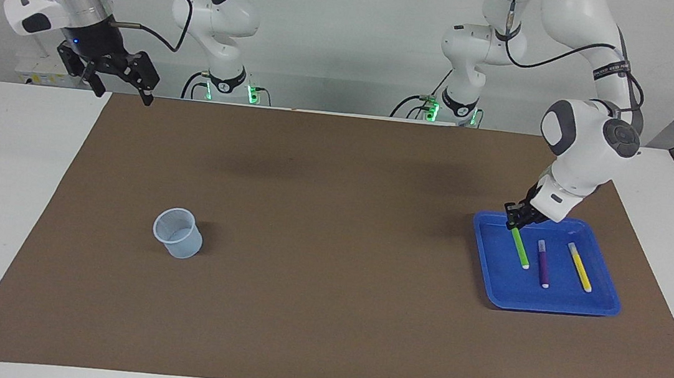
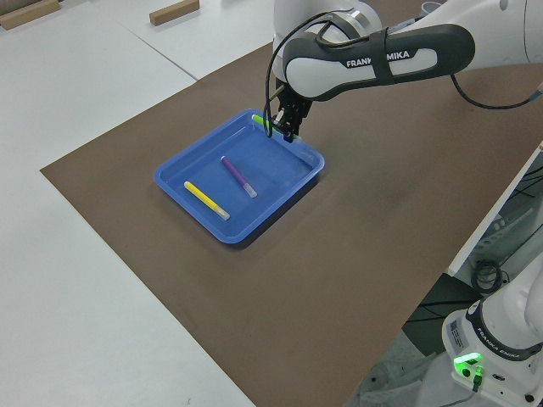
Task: Transfer and insert pens with both arms
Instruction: 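Lower the left gripper into the blue tray and grasp the green pen, then lift the green pen with the left gripper while the right gripper approaches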
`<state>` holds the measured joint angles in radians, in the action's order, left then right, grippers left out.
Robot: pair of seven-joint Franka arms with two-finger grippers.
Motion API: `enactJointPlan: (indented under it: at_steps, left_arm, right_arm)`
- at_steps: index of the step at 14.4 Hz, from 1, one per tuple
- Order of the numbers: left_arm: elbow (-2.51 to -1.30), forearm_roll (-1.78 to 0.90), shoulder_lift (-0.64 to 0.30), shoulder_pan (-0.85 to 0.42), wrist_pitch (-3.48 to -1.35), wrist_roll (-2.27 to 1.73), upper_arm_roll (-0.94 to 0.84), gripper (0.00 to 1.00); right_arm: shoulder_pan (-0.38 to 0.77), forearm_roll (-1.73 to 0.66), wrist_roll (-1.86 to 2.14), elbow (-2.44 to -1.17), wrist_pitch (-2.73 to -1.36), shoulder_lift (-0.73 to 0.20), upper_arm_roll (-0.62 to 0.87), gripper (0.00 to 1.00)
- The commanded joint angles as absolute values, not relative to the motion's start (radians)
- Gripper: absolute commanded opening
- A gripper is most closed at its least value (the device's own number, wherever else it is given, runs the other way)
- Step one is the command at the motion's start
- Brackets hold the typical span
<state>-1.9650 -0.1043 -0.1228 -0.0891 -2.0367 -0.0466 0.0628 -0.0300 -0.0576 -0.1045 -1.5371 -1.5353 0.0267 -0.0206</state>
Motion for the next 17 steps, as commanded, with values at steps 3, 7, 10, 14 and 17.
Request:
enactJointPlan:
  at_steps: [3, 7, 10, 14, 17]
  left_arm:
    - [-1.933, -0.167, -0.087, -0.188, -1.965, -0.253, 0.046, 0.0]
    - [-1.916, -0.227, -0.083, -0.29, -1.965, -0.44, 0.035, 0.0]
    - [-1.89, -0.27, -0.083, -0.33, -1.968, -0.579, -0.018, 0.0]
    - [-1.868, -0.272, -0.08, -0.334, -1.983, -0.759, -0.119, 0.0]
    - [-1.859, -0.31, -0.081, -0.334, -2.017, -0.86, -0.185, 0.0]
  right_arm:
    - [-0.055, -0.28, -0.086, -1.666, -1.715, 0.052, -0.02, 1.0]
    - [-0.023, -0.428, -0.119, -1.739, -1.828, 0.028, -0.018, 1.0]
    - [0.02, -0.498, -0.169, -1.74, -1.894, -0.027, -0.018, 0.99]
    - [0.069, -0.63, -0.202, -1.735, -1.989, -0.119, -0.015, 0.99]
    - [0.127, -0.675, -0.201, -1.73, -2.017, -0.15, -0.011, 0.99]
